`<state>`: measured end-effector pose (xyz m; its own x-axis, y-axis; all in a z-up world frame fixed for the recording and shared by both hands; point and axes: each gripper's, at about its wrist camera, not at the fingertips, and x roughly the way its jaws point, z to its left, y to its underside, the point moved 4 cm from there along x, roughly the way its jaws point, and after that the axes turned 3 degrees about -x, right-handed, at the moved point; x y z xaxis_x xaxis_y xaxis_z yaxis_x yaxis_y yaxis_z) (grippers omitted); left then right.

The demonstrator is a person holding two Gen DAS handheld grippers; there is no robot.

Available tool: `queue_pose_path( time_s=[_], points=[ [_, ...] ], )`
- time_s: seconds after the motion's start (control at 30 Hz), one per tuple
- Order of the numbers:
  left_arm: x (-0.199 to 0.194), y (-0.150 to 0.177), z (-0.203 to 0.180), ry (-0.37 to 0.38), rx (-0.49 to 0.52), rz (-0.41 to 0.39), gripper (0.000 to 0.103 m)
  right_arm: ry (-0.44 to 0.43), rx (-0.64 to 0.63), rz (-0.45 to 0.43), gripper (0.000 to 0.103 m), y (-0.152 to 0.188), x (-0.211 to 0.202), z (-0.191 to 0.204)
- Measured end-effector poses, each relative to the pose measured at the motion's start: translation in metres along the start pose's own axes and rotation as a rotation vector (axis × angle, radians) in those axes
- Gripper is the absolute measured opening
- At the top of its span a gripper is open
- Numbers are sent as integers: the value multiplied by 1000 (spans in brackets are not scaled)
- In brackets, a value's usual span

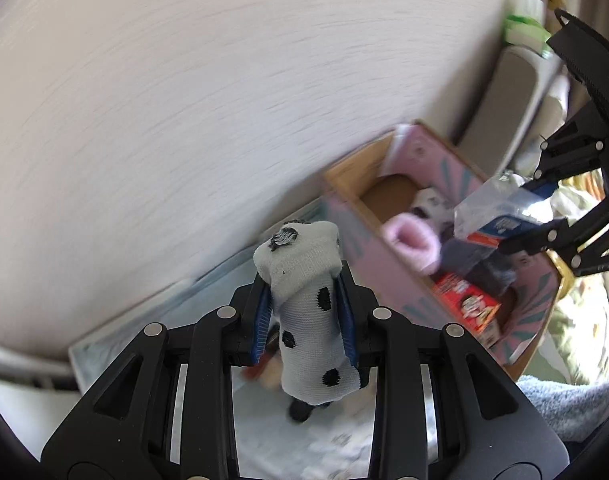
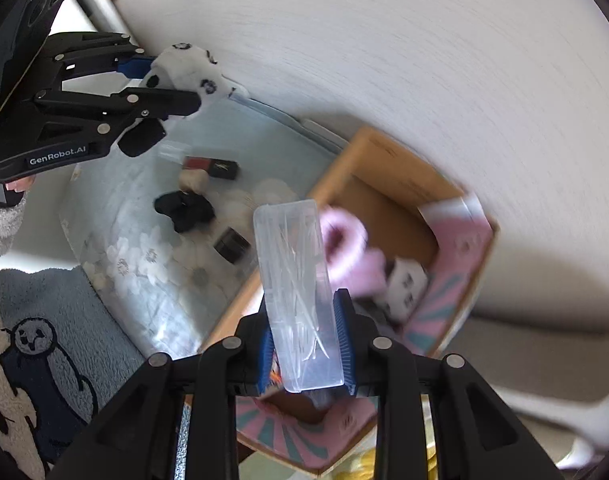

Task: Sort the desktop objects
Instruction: 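Carry the slipper and clear box into the cardboard box and open both tools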

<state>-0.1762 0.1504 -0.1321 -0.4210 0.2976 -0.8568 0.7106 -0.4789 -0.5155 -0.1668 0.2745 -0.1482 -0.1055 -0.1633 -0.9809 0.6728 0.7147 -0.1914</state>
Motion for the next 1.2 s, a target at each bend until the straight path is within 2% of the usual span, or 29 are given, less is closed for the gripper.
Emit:
queue_pose_path(
  time_s=[0.13,0.3,0.43,0.5,0.57,0.7,0.83,1.0,1.03,1.07,1.1,1.13,1.17,1.2],
  points=[
    [15,-22,-38,68,62,2,27,-17,95,9,26,30,8,-14],
    [43,-44,-78,132,116,38,27,-51,154,9,26,55,24,-17],
    [58,-61,-94,129,131,56,27,-2,142,11,26,69,32,-19],
    [69,-65,-101,104,121,58,27,-7,141,-3,26,73,33,-21],
    [81,-63,-110,80,106,64,27,-20,149,-17,26,78,36,-21],
    [98,-46,-123,90,74,98,27,-42,163,-20,26,86,42,-23],
    [107,-31,-126,84,88,125,27,-56,173,-17,26,91,41,-24],
    [106,-29,-121,75,76,110,27,-70,180,-18,26,91,41,-22],
    [104,-30,-121,87,71,100,31,-73,173,-16,26,91,41,-20],
    [103,-31,-120,98,65,96,39,-77,165,-12,26,90,41,-19],
    [101,-32,-118,100,56,95,48,-72,164,-11,33,89,41,-17],
    [100,-33,-117,90,50,96,78,-57,172,-16,40,89,41,-17],
    [98,-34,-115,80,46,86,99,-34,185,-21,56,89,40,-18],
    [93,-34,-114,79,46,60,101,-24,194,-28,64,90,38,-18]
  ],
)
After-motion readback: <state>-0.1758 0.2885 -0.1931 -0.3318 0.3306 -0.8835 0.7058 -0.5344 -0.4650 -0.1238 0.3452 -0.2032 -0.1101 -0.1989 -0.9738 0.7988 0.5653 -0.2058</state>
